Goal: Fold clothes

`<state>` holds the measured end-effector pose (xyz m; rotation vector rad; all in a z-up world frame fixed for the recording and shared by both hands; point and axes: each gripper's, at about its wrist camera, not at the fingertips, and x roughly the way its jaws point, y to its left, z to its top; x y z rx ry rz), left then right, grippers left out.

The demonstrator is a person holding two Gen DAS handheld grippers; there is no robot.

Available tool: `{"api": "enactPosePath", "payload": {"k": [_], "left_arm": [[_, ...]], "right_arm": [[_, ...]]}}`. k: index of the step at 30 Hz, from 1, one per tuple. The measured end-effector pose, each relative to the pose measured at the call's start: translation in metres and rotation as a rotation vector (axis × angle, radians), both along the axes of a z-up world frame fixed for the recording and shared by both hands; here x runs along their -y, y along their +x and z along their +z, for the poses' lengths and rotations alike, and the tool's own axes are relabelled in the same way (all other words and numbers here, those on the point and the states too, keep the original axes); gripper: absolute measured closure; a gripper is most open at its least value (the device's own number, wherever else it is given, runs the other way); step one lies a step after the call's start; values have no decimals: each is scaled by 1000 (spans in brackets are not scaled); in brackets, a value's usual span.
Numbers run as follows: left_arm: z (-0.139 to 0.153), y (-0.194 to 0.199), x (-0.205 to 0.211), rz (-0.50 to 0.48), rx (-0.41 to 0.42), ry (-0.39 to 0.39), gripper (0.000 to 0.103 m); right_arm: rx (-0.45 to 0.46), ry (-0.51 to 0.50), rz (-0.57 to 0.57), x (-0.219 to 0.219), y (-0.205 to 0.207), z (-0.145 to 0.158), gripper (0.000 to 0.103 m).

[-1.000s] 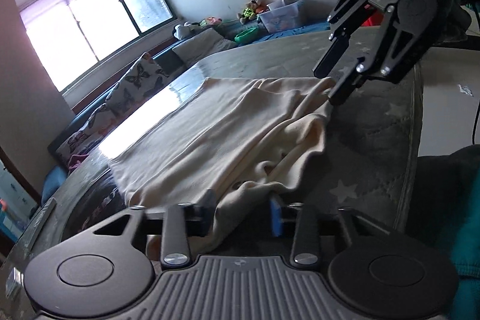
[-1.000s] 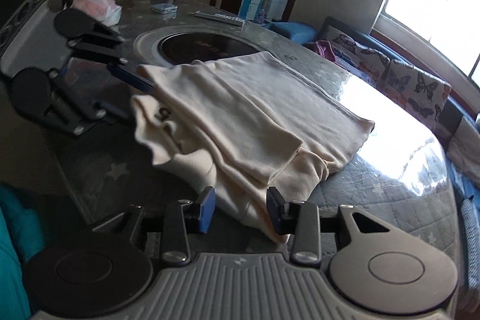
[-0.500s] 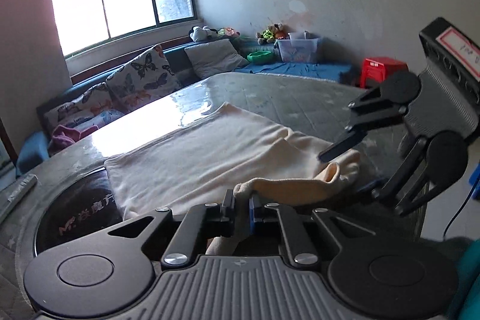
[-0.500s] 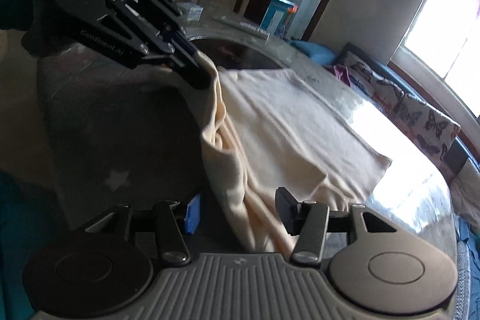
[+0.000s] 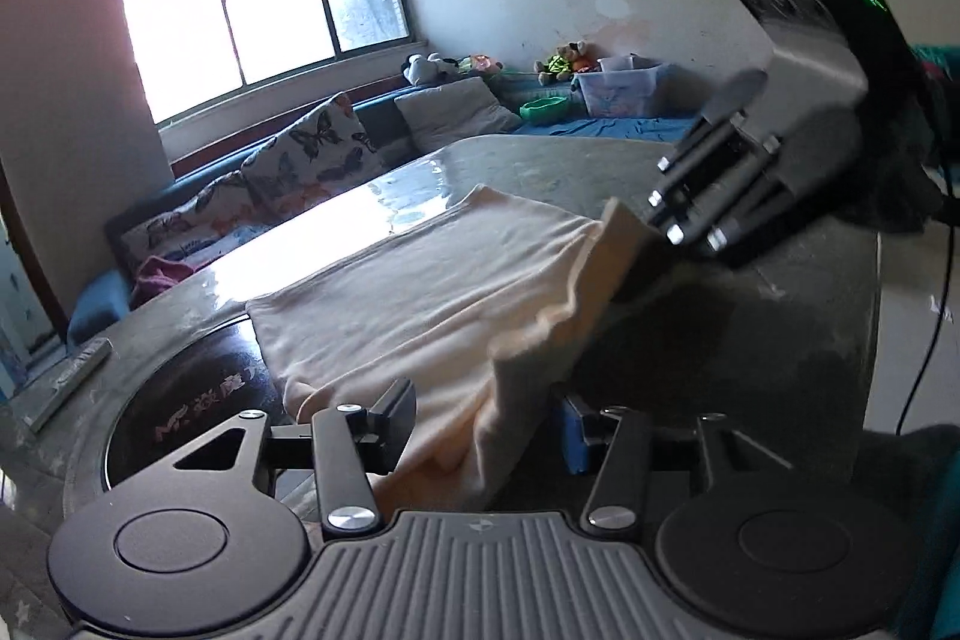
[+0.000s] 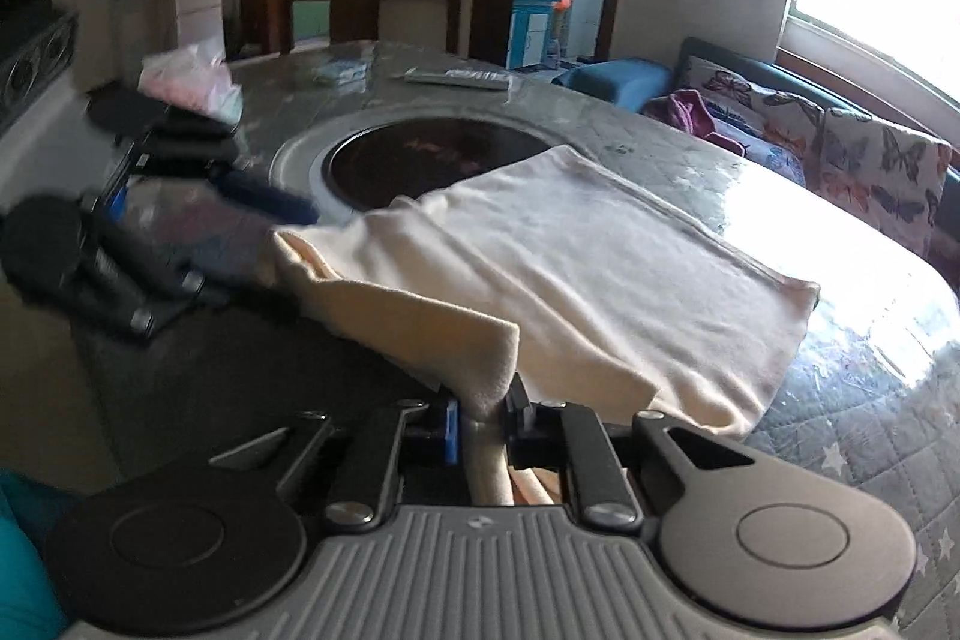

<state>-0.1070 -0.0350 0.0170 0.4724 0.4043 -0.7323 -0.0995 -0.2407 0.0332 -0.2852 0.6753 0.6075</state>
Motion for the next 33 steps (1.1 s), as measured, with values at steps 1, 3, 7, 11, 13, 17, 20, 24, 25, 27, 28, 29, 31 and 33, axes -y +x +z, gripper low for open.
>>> {"api": "enactPosePath", "payload": {"k": [1, 3, 7, 11, 13, 17, 20, 24, 25, 27, 28, 29, 31, 33], "left_arm": [[-2, -2, 1, 1, 15, 14, 50], [-6, -5, 2, 2, 44, 42, 50], [-17, -7, 4, 2, 96, 104, 50], [-28, -4, 4, -2, 132, 165, 65], [-28, -5, 2, -7, 135, 166, 78], [-22, -7, -4, -14, 127, 146, 91], [-13, -16, -8, -28, 117, 120, 93], [1, -31, -12, -50, 103, 85, 93], [6, -35, -13, -57, 101, 77, 93], [15, -47, -17, -70, 99, 62, 93], [20, -54, -18, -78, 96, 57, 93], [24, -62, -19, -87, 89, 53, 93], [32, -78, -21, -103, 77, 45, 93], [40, -94, -24, -120, 65, 37, 93]], "right_arm": [[-7, 13, -6, 2, 2, 2, 91], [-17, 35, -17, 4, 5, 5, 91], [-14, 39, -27, 6, 4, 8, 92], [-14, 41, -40, 6, 5, 5, 93], [-3, 41, -41, 6, 3, 5, 93], [23, 49, -32, 9, -10, 10, 94], [44, 50, -21, 11, -26, 18, 95], [71, 52, -5, 15, -48, 29, 95], [78, 52, -2, 16, -53, 32, 95], [92, 53, 6, 18, -64, 37, 95], [99, 53, 10, 19, -69, 40, 95], [106, 54, 14, 20, -75, 43, 95], [105, 50, 23, 20, -92, 50, 95], [103, 45, 33, 20, -110, 58, 95]]}}
